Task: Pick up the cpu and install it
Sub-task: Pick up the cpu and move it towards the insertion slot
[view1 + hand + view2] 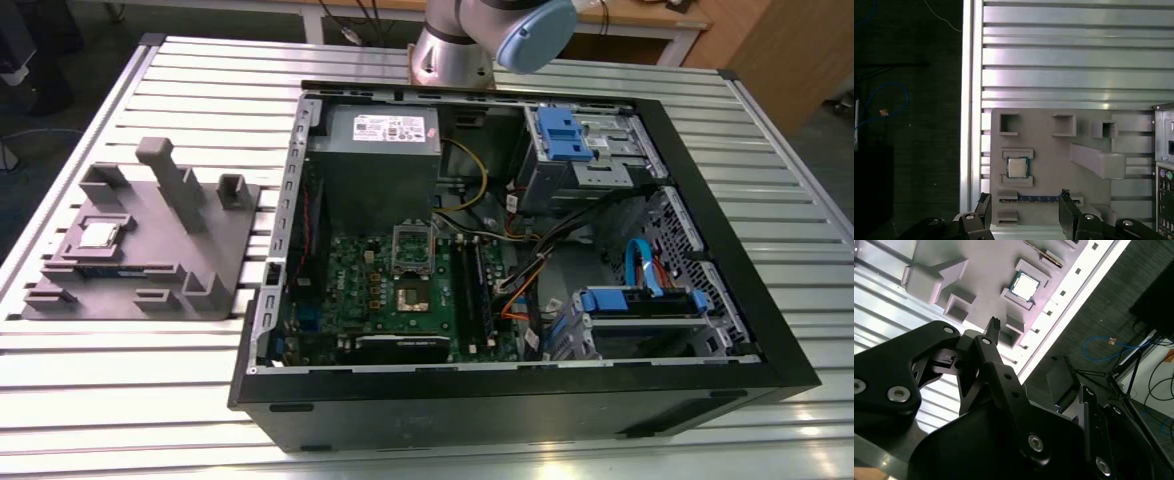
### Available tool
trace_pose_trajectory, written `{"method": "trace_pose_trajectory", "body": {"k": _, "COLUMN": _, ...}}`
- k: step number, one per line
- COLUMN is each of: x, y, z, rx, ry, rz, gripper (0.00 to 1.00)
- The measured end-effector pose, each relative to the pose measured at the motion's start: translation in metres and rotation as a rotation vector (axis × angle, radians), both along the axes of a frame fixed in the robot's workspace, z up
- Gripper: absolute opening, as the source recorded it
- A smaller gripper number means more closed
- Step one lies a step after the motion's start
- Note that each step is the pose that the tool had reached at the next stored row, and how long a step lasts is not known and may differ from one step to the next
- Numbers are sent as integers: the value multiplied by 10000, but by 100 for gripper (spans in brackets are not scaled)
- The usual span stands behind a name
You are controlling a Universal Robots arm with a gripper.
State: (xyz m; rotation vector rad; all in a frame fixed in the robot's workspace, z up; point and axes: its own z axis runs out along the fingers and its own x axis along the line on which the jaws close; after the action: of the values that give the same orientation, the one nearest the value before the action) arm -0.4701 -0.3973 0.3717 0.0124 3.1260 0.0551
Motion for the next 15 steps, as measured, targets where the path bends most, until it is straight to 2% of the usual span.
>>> {"method": "trace_pose_trajectory", "body": {"k": 7, "x": 0, "y": 0, "z": -55, "rx": 0, "ry": 170, "rz": -1, "gripper": 64}}
{"method": "trace_pose_trajectory", "body": {"k": 9, "x": 0, "y": 0, "z": -63, "rx": -1, "ry": 195, "rz": 0, "gripper": 64}}
{"method": "trace_pose_trajectory", "body": {"k": 15, "x": 0, "y": 0, "z": -86, "rx": 0, "ry": 216, "rz": 0, "gripper": 64}}
